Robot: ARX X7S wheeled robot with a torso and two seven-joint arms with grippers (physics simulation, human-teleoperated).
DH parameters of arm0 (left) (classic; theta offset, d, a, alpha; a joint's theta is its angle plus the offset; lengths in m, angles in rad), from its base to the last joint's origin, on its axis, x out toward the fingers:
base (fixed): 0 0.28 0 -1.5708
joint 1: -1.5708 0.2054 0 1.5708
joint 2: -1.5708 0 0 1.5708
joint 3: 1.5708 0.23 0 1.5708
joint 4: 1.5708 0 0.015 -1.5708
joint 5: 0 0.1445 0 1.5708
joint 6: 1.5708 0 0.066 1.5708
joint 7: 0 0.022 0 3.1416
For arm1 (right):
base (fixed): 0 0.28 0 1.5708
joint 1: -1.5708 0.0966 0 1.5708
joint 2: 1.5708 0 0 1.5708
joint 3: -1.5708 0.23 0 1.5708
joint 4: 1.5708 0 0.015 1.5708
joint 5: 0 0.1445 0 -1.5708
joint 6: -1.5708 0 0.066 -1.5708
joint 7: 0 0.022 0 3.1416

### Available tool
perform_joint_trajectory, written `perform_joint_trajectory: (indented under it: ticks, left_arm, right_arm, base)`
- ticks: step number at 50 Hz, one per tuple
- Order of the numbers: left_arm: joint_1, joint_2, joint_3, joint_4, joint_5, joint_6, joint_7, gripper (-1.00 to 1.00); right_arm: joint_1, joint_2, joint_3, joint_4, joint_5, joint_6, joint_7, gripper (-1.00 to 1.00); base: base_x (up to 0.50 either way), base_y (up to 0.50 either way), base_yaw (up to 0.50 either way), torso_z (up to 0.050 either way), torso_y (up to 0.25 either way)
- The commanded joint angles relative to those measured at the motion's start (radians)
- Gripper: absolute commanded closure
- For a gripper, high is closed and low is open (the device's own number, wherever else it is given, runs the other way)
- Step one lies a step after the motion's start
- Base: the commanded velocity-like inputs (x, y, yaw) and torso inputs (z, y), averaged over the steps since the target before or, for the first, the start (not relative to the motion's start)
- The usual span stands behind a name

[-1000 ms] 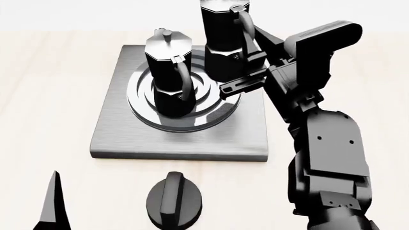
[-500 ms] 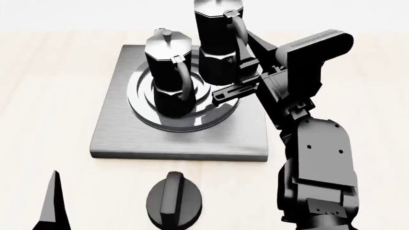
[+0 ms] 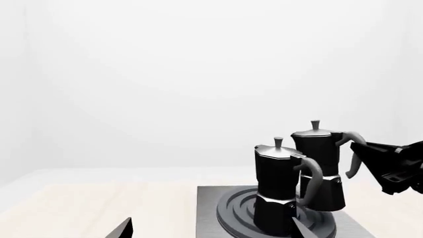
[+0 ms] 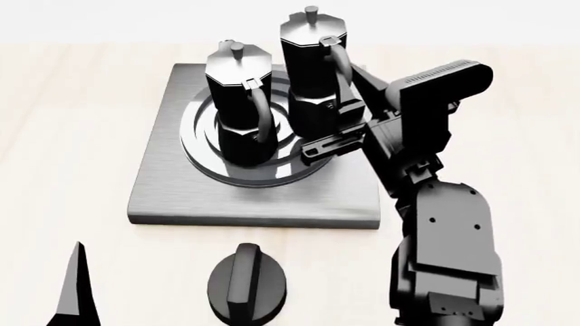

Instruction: Put both moka pots on the stove.

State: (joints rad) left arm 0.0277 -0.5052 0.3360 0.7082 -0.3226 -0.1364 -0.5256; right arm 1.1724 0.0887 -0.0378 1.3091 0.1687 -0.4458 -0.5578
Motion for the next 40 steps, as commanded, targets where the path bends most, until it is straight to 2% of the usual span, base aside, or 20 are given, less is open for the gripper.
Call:
perform_joint_trajectory:
  ticks: [1,25,40]
  left_arm:
    - [0.0,-0.002,0.001,0.003,-0.003,-0.002,-0.003,-1.0]
    - [0.0,-0.004,0.003,-0.002,-0.005,0.005,-0.005,-1.0]
    - [-0.003,-0.007,0.003,0.002,-0.006,0.003,-0.008,-1.0]
  right_arm:
    - [0.005,-0.012,0.117,-0.001,-0.057,-0.002,-0.004,1.0]
    - [-0.01,-0.034,0.228,-0.001,-0.11,-0.037,-0.034,1.0]
    - [-0.02,-0.035,0.24,-0.001,-0.151,-0.002,-0.014,1.0]
  base:
    - [0.0,0.0,0.0,0.0,0.0]
    - [0.0,0.0,0.0,0.0,0.001]
    - [0.0,0.0,0.0,0.0,0.001]
